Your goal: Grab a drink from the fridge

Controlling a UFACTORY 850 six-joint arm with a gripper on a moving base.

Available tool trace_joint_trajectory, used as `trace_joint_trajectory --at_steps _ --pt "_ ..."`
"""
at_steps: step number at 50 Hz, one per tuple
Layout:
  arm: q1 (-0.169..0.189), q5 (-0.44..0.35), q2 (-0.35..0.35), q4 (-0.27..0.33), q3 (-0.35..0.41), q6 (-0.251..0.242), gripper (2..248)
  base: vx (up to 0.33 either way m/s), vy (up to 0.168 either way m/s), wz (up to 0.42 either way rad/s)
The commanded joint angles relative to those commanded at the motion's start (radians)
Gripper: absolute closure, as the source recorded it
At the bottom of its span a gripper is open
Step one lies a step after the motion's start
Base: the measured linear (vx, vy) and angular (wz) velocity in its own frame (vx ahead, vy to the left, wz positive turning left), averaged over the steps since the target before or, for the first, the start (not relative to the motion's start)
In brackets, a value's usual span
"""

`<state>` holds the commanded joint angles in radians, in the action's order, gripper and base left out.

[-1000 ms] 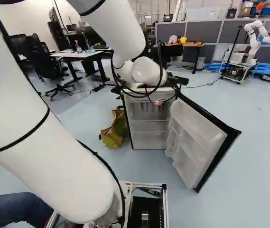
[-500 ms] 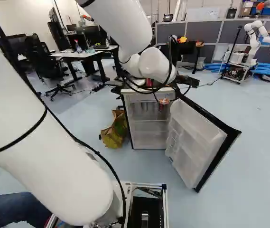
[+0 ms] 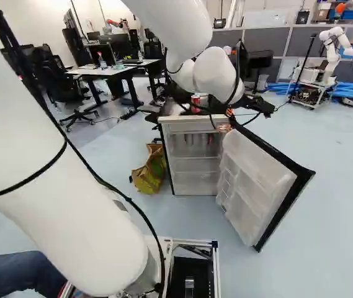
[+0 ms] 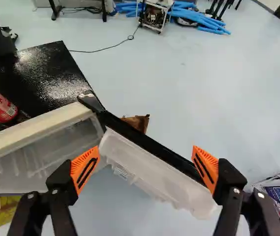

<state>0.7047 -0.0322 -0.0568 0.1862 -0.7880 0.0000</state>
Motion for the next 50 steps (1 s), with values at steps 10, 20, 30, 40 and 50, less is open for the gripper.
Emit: trace_joint_trajectory --at_steps 10,20,30,40,50 --pt "0.020 0.062 0.046 0.000 -0.045 0.000 3 0.000 0.000 0.000" --pt "0.038 0.097 0.093 0.000 -0.093 0.000 3 0.000 0.000 0.000" --pt "0.054 0.107 0.140 -0.004 -0.142 0.000 3 0.000 0.000 0.000" --pt "0.070 0.129 0.187 -0.037 -0.193 0.000 3 0.000 0.000 0.000" --pt "0.083 0.165 0.235 -0.085 -0.246 0.000 3 0.000 0.000 0.000"
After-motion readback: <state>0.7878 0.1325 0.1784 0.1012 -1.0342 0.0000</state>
